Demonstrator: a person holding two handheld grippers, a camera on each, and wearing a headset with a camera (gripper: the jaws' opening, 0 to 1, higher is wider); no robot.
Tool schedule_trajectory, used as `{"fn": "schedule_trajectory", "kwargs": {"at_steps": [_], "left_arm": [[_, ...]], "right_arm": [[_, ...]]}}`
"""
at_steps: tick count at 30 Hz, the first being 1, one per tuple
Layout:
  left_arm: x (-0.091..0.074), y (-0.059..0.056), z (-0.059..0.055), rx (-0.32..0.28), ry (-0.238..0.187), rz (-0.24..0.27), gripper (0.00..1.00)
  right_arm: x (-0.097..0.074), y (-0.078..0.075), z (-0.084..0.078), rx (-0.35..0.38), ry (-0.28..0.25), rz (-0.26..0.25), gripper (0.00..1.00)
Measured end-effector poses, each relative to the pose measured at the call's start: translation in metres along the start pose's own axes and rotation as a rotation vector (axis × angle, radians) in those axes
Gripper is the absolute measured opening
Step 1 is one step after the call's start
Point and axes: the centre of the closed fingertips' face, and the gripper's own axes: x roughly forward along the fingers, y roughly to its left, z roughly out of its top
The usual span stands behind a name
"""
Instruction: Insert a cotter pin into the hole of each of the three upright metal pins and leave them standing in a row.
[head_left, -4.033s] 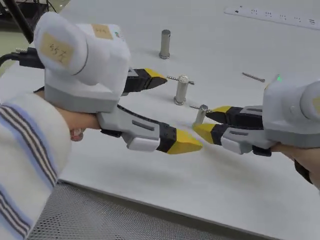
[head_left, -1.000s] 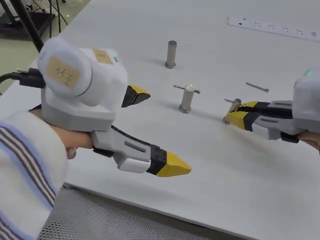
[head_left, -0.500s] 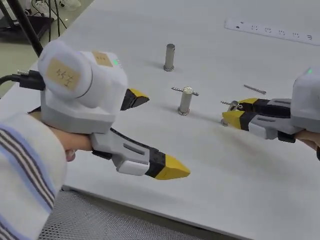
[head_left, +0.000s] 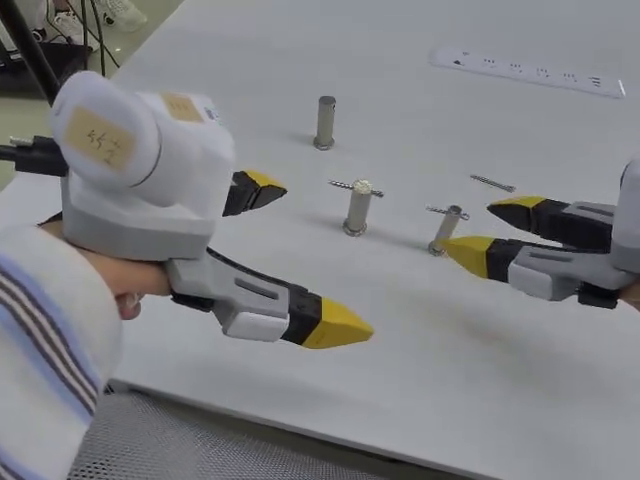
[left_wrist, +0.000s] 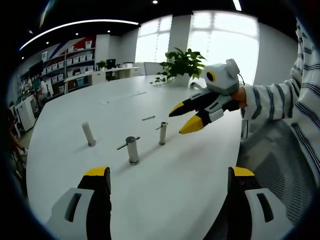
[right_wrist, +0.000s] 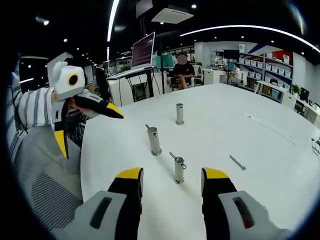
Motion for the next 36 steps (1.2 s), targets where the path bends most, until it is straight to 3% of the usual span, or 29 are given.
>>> {"fn": "schedule_trajectory", "kwargs": {"at_steps": [7, 11, 14, 18, 22, 26, 36], "left_arm": [[-0.003, 0.004, 0.002, -0.016, -0.015, 0.005, 0.97], [-0.004, 0.006, 0.002, -0.029, -0.015, 0.004, 0.97], [-0.007, 0.009, 0.002, -0.033, -0.022, 0.007, 0.97], [-0.010, 0.017, 0.007, -0.044, -0.036, 0.019, 0.97], [-0.011, 0.026, 0.009, -0.052, -0.034, 0.034, 0.98], [-0.012, 0.037, 0.014, -0.042, -0.025, 0.037, 0.98], [-0.006, 0.085, 0.046, -0.061, -0.083, 0.095, 0.96]], "right_arm": [[-0.018, 0.002, -0.006, 0.048, 0.018, -0.054, 0.62], [-0.029, 0.003, -0.004, 0.108, -0.007, -0.090, 0.72], [-0.034, 0.007, -0.008, 0.125, 0.009, -0.089, 0.77], [-0.040, 0.006, -0.015, 0.134, 0.043, -0.136, 0.94], [-0.045, 0.008, -0.019, 0.138, 0.067, -0.144, 0.95], [-0.049, 0.009, -0.018, 0.168, 0.057, -0.155, 0.96], [-0.062, 0.009, -0.025, 0.222, 0.058, -0.183, 0.94]]}}
